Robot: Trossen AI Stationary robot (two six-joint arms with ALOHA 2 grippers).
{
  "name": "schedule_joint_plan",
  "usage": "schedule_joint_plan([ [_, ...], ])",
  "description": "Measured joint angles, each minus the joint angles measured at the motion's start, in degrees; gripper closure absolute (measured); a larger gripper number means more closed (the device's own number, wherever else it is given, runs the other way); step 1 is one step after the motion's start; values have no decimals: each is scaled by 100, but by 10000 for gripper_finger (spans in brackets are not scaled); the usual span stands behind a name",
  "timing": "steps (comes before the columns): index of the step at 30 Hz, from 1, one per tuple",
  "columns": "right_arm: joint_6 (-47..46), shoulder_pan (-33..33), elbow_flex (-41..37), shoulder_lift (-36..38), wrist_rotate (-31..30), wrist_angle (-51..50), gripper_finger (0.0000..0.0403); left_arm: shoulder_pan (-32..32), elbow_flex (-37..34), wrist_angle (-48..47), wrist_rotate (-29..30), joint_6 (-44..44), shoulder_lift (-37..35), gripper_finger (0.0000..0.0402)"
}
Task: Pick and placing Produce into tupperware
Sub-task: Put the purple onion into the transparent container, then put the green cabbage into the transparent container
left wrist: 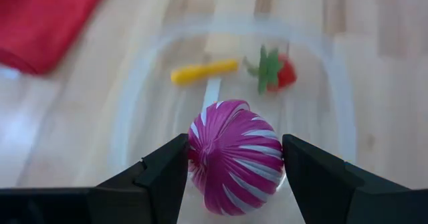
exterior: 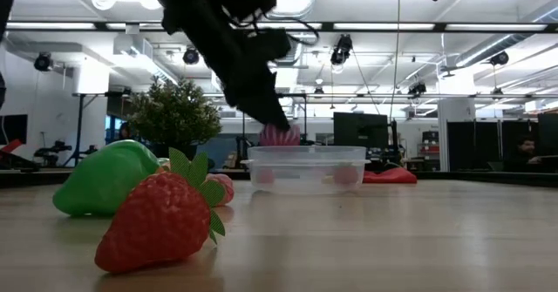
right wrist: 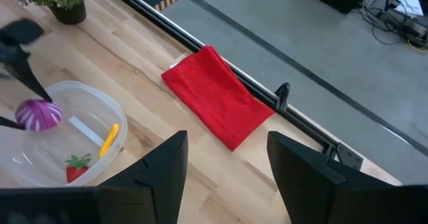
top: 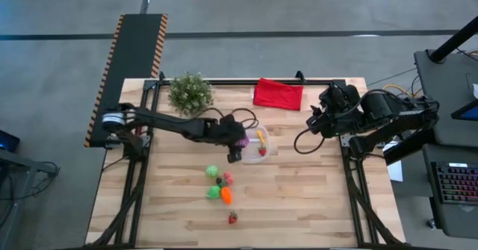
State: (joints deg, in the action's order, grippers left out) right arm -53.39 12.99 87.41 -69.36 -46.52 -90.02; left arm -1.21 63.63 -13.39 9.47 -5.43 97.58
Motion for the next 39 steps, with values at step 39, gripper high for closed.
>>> schedule_joint_plan([
  [39, -5, -1, -23, -9, -159, 4, 204, 870, -294, -2769, 180, -796, -1998, 125],
])
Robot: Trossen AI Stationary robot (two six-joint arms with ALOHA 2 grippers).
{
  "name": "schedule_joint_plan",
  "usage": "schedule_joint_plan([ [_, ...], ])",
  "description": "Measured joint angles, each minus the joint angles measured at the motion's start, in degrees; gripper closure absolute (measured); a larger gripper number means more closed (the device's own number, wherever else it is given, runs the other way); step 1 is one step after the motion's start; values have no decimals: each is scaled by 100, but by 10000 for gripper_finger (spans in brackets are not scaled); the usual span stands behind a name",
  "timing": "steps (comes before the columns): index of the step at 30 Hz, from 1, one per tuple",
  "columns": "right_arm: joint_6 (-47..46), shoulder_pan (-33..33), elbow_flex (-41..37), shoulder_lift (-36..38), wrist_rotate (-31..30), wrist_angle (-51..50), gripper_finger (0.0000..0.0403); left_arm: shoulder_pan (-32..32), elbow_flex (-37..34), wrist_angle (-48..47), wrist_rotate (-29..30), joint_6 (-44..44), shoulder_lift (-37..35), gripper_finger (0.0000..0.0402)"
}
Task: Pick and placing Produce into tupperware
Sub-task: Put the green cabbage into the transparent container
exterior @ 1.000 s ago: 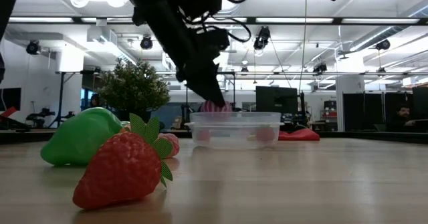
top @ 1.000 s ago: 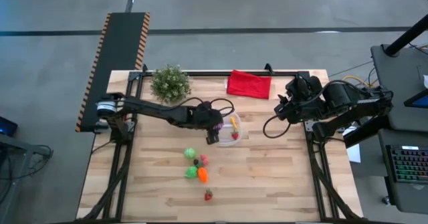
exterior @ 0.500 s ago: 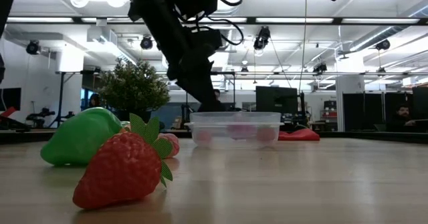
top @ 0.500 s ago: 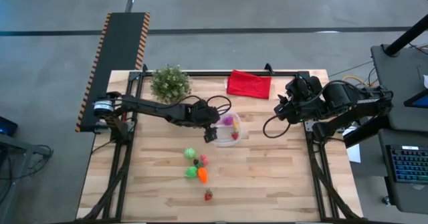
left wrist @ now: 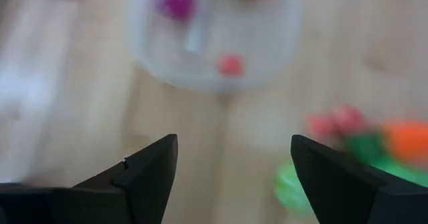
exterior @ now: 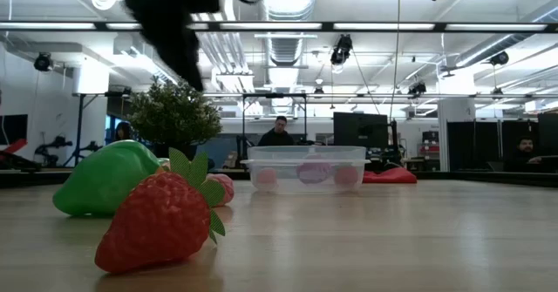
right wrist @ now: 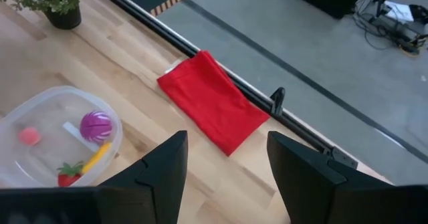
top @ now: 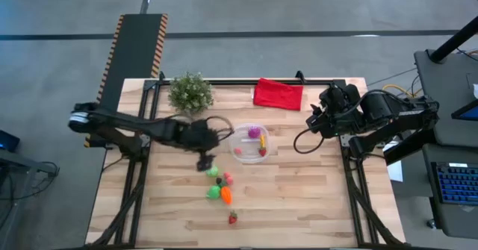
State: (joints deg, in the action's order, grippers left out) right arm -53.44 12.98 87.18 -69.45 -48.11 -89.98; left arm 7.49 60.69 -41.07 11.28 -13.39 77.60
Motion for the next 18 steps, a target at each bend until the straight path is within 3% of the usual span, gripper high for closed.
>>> schedule_joint_plan([
  [3, 10, 1, 0, 0, -77, 0, 204, 546, -385, 56, -117, 120, -411, 125],
  [8, 8, 2, 0, 0, -145, 5, 204, 1243, -882, 304, -23, 1476, -732, 125],
  [15, -62, 1, 0, 0, -143, 40, 204, 1204, -1065, 729, 60, 1720, -343, 125],
  [18, -143, 0, -2, 0, -122, 41, 204, 1203, -1071, 710, -181, 1814, -104, 125],
])
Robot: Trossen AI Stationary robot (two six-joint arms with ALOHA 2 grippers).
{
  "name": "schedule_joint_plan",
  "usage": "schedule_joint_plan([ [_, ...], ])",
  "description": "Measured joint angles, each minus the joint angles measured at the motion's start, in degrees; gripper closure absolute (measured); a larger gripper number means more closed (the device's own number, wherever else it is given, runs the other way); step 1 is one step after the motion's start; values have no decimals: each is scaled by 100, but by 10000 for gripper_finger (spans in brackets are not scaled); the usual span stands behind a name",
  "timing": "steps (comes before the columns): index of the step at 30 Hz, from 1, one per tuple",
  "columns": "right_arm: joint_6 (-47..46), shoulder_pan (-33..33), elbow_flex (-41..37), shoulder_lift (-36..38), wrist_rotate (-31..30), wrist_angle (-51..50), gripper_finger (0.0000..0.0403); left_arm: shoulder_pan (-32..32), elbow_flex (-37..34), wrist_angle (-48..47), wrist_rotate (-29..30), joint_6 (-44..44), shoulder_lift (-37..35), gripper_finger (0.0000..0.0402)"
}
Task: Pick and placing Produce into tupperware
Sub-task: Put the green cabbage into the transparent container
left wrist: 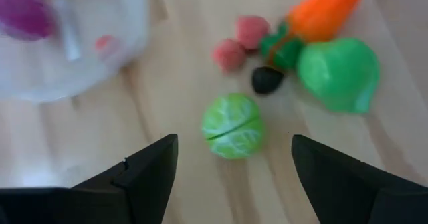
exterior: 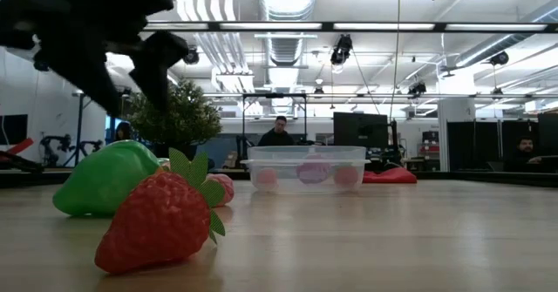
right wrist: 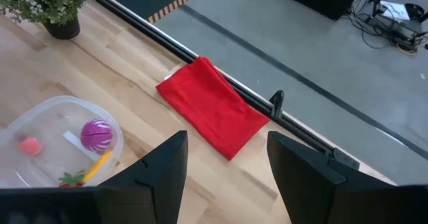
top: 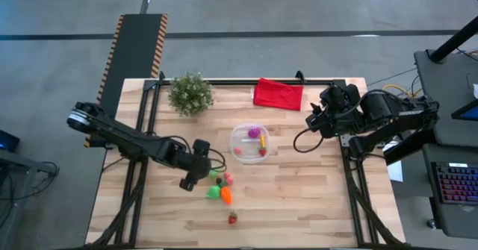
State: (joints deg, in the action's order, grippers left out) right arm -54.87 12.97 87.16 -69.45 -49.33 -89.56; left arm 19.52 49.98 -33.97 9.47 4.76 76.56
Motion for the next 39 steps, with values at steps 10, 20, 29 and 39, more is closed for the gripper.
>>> schedule_joint_plan([
  [10, -67, 0, -20, 0, 25, 3, 204, -6, 103, 96, -50, 1065, 680, 125],
  [20, -70, 0, -170, 0, 33, 21, 204, -32, 103, 308, -16, 1112, 1046, 125],
  [29, -218, 2, -418, -2, 199, 43, 204, -259, 55, 362, -12, 1249, 957, 125],
  [39, -214, 2, -414, -2, 278, 151, 204, -346, -1, 635, -155, 1538, 1051, 125],
])
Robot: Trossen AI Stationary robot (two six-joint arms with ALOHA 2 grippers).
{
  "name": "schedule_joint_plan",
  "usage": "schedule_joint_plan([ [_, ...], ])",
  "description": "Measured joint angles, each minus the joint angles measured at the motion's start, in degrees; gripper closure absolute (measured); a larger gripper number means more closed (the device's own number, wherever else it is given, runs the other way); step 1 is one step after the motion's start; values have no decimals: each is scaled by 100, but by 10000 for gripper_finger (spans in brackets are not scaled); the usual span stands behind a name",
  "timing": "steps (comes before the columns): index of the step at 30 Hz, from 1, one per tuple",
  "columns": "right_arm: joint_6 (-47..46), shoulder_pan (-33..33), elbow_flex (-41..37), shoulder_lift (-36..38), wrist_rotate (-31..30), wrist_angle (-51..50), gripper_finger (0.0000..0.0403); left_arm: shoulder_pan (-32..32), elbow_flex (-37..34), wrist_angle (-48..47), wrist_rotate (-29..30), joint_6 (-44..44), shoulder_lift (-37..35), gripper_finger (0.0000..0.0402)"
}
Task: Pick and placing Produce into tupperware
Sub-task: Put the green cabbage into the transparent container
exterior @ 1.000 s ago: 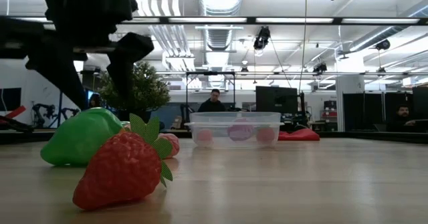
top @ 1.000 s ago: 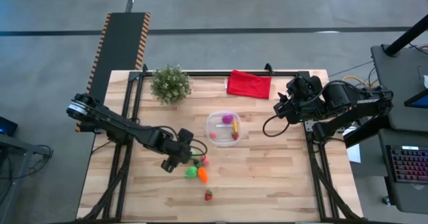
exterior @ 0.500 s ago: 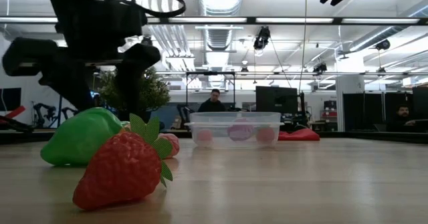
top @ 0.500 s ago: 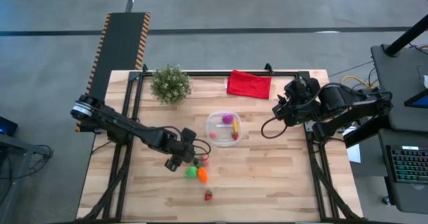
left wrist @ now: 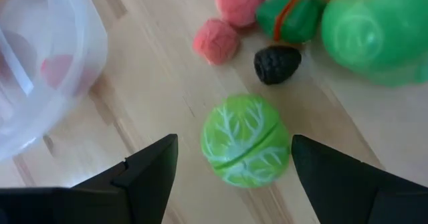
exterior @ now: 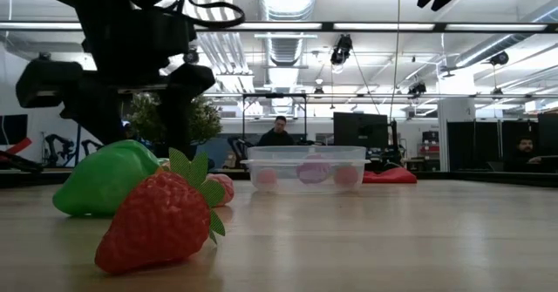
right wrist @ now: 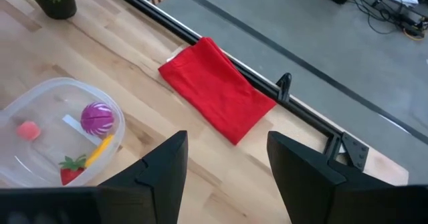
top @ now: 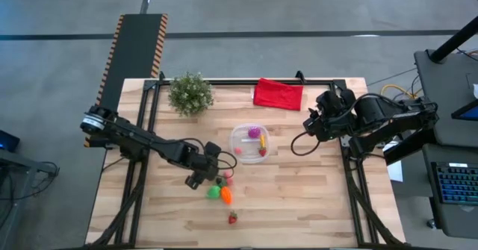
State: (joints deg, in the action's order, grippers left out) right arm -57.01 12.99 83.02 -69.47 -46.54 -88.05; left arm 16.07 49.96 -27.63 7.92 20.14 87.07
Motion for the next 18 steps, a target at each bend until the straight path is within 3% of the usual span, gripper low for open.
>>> schedule_joint_plan([
  [18, 22, 0, 9, 2, 4, 13, 204, -327, -62, 171, -114, -28, 376, 125],
])
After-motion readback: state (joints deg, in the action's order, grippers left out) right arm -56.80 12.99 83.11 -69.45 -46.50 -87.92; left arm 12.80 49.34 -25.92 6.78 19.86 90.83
